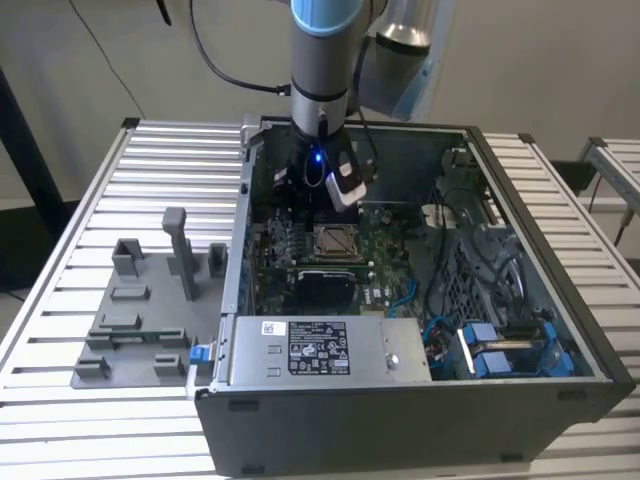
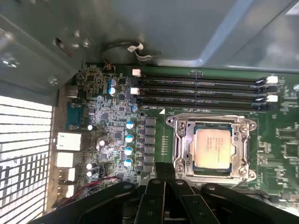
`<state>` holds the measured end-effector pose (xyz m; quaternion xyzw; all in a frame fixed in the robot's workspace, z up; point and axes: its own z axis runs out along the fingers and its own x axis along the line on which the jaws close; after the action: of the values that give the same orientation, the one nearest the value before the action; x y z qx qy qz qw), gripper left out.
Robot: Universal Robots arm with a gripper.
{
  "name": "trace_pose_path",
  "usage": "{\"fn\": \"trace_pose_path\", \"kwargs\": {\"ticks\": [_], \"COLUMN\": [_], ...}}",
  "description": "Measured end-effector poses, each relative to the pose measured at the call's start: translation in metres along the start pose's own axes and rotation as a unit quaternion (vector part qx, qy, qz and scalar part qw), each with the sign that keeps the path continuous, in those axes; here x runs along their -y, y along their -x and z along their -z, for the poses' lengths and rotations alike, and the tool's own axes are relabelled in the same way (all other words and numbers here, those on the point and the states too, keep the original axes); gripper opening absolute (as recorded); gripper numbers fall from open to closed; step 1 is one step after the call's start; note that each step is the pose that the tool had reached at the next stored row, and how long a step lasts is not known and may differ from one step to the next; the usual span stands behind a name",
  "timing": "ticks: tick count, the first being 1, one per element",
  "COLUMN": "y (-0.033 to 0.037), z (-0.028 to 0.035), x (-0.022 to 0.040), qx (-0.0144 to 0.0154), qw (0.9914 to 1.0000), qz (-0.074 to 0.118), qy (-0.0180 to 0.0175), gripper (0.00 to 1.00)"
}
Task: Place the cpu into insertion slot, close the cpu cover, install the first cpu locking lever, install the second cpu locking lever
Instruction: 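Install the second cpu locking lever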
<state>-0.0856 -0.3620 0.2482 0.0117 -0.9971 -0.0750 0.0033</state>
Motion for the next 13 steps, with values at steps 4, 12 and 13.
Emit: {"fn": "trace_pose_path", "kwargs": {"ticks": [4,12,13], "y": [0.0048,0.0175,0.0181], "z": [0.0030,0.0141,0.0150], "x": [0.0036,0.0040,0.0041], "qx": [-0.0043,-0.0068,-0.0068], "qw": [0.99999,0.99998,0.99998], "qz": [-0.001,-0.001,-0.001], "qy": [0.0001,0.0001,0.0002], "gripper": [0.11,0.11,0.11]}}
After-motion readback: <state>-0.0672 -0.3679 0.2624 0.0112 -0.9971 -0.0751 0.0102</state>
